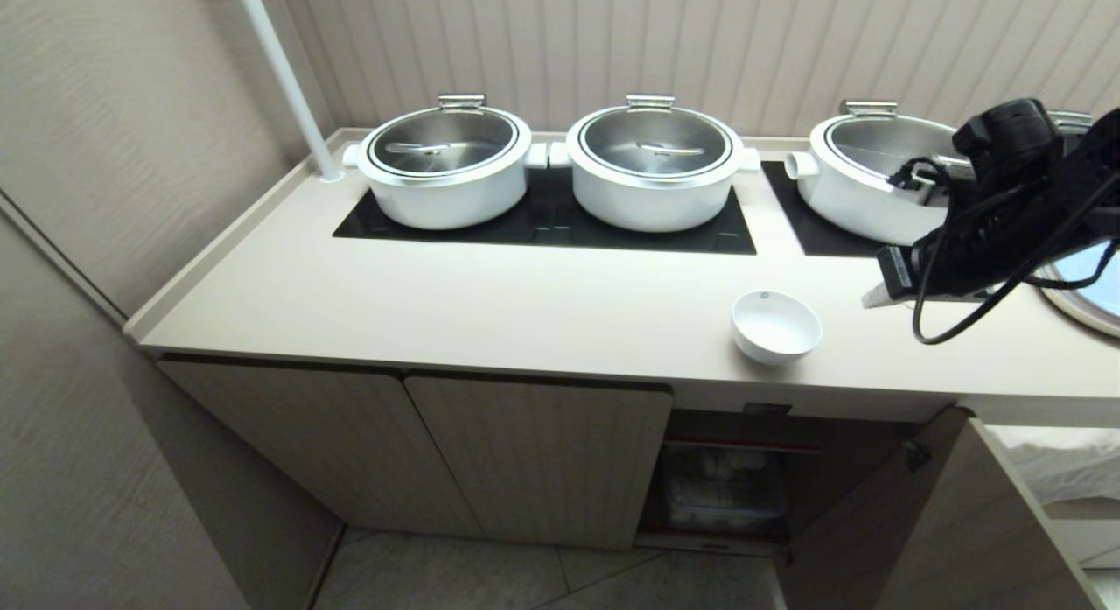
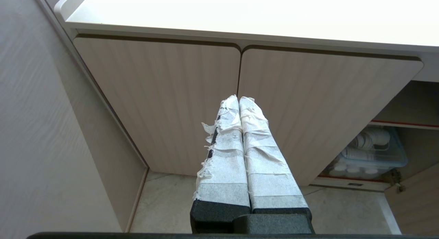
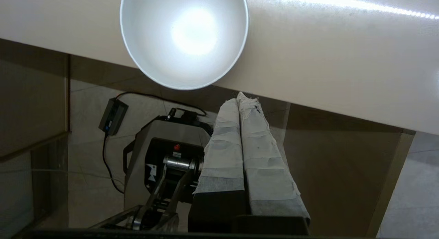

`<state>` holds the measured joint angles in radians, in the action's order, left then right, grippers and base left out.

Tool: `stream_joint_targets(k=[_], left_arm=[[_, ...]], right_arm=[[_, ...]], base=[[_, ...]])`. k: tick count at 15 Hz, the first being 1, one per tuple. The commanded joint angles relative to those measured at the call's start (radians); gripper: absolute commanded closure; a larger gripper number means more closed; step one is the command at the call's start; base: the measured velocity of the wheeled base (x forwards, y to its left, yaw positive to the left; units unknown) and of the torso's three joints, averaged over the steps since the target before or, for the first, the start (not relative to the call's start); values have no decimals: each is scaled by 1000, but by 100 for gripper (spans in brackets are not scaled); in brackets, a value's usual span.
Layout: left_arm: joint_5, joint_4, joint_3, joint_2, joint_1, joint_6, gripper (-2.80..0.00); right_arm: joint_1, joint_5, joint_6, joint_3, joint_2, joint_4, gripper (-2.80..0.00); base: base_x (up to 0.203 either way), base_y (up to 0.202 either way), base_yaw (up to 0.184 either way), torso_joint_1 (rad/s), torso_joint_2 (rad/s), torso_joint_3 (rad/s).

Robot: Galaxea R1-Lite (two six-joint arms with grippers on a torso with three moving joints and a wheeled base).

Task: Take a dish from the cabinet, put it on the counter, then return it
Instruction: Pick up the bowl from the table

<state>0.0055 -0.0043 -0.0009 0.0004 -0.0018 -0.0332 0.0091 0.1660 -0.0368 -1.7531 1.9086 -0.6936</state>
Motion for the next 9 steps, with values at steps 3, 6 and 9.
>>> stream_joint_targets(k=[3, 6, 9], left_arm=[[0, 0, 0, 0, 0, -1, 0], [1, 0, 0, 0, 0, -1, 0], [1, 0, 1, 0, 0, -1, 0]], right_arm=[[2, 0, -7, -26, 11, -87, 0], [20, 1, -8, -26, 23, -79, 0], [37, -26, -9, -28, 38, -76, 0]], base=[[0, 0, 0, 0, 0, 0], [0, 0, 0, 0, 0, 0], [0, 0, 0, 0, 0, 0]])
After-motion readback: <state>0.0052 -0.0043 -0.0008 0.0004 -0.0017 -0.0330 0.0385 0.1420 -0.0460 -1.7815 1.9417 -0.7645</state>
